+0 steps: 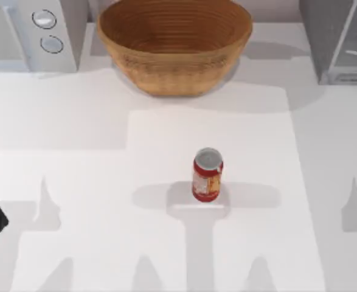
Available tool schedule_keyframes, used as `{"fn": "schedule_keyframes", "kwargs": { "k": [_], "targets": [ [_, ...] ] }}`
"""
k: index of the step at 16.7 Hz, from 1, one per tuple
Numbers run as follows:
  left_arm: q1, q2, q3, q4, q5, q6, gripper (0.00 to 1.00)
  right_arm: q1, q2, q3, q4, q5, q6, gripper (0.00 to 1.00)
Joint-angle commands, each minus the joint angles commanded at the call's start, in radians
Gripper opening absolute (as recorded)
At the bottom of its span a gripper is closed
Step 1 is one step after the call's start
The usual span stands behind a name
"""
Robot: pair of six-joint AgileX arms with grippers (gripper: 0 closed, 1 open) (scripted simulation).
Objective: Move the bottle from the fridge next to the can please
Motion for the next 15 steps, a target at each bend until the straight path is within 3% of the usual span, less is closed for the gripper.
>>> {"fn": "schedule_keyframes", "kwargs": {
  "k": [7, 15],
  "targets": [
    [0.000, 0.000, 0.000, 0.000, 0.000, 0.000, 1.00, -0.026, 0.157, 0.106, 0.119, -0.015, 0.003, 1.00],
    [0.000, 0.000, 0.000, 0.000, 0.000, 0.000, 1.00, -0.105, 0.916, 0.462, 0.521, -0.089, 0.015, 1.00]
  ]
}}
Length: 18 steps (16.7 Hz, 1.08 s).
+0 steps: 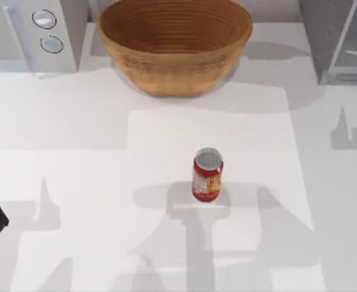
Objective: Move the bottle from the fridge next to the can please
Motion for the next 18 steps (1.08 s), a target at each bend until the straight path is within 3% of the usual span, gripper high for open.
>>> {"fn": "schedule_keyframes", "kwargs": {
  "k": [9, 13, 18],
  "targets": [
    [0.000, 0.000, 0.000, 0.000, 0.000, 0.000, 1.00, -0.092, 0.943, 0.399, 0.451, -0.079, 0.004, 1.00],
    [0.000, 0.000, 0.000, 0.000, 0.000, 0.000, 1.00, -0.115, 1.141, 0.501, 0.566, -0.098, 0.002, 1.00],
    [0.000, 0.000, 0.000, 0.000, 0.000, 0.000, 1.00, -0.119, 1.177, 0.522, 0.589, -0.101, 0.001, 1.00]
  ]
}}
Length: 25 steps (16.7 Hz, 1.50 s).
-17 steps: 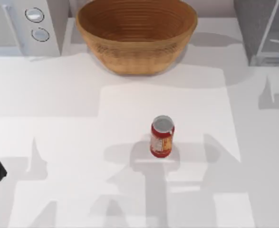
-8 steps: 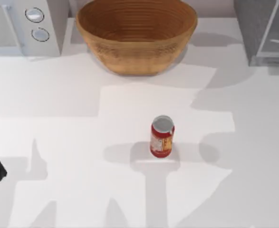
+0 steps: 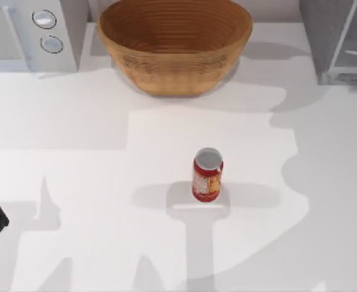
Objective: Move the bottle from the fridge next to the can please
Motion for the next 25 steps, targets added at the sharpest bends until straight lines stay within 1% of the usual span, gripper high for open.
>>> {"fn": "schedule_keyframes", "kwargs": {
  "k": [4, 13, 17, 25],
  "targets": [
    [0.000, 0.000, 0.000, 0.000, 0.000, 0.000, 1.00, 0.006, 0.007, 0.012, -0.008, 0.003, 0.000, 1.00],
    [0.000, 0.000, 0.000, 0.000, 0.000, 0.000, 1.00, 0.025, 0.154, 0.286, -0.131, 0.027, -0.001, 1.00],
    [0.000, 0.000, 0.000, 0.000, 0.000, 0.000, 1.00, 0.026, 0.158, 0.293, -0.135, 0.028, -0.001, 1.00],
    [0.000, 0.000, 0.000, 0.000, 0.000, 0.000, 1.00, 0.026, 0.158, 0.293, -0.135, 0.028, -0.001, 0.40]
  ]
}}
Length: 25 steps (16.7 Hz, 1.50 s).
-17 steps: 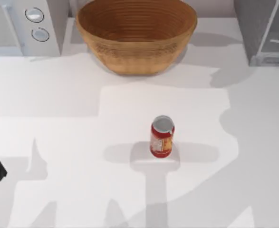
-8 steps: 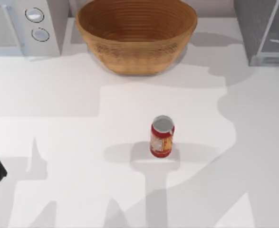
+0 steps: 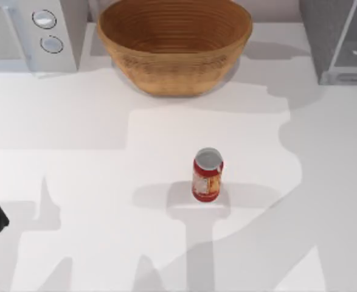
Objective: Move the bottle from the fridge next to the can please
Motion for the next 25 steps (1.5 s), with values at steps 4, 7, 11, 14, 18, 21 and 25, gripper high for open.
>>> {"fn": "schedule_keyframes", "kwargs": {
  "k": [4, 7, 11, 14, 18, 21, 25],
  "targets": [
    [0.000, 0.000, 0.000, 0.000, 0.000, 0.000, 1.00, 0.000, 0.000, 0.000, 0.000, 0.000, 0.000, 0.10],
    [0.000, 0.000, 0.000, 0.000, 0.000, 0.000, 1.00, 0.000, 0.000, 0.000, 0.000, 0.000, 0.000, 0.00],
    [0.000, 0.000, 0.000, 0.000, 0.000, 0.000, 1.00, 0.000, 0.000, 0.000, 0.000, 0.000, 0.000, 0.00],
    [0.000, 0.000, 0.000, 0.000, 0.000, 0.000, 1.00, -0.003, -0.001, -0.001, 0.000, 0.000, 0.001, 0.00],
    [0.000, 0.000, 0.000, 0.000, 0.000, 0.000, 1.00, -0.002, -0.053, 0.017, -0.063, -0.001, 0.002, 0.00],
    [0.000, 0.000, 0.000, 0.000, 0.000, 0.000, 1.00, -0.003, -0.096, 0.033, -0.139, -0.002, 0.002, 0.00],
    [0.000, 0.000, 0.000, 0.000, 0.000, 0.000, 1.00, -0.003, -0.117, 0.045, -0.161, -0.002, 0.003, 0.00]
  ]
}}
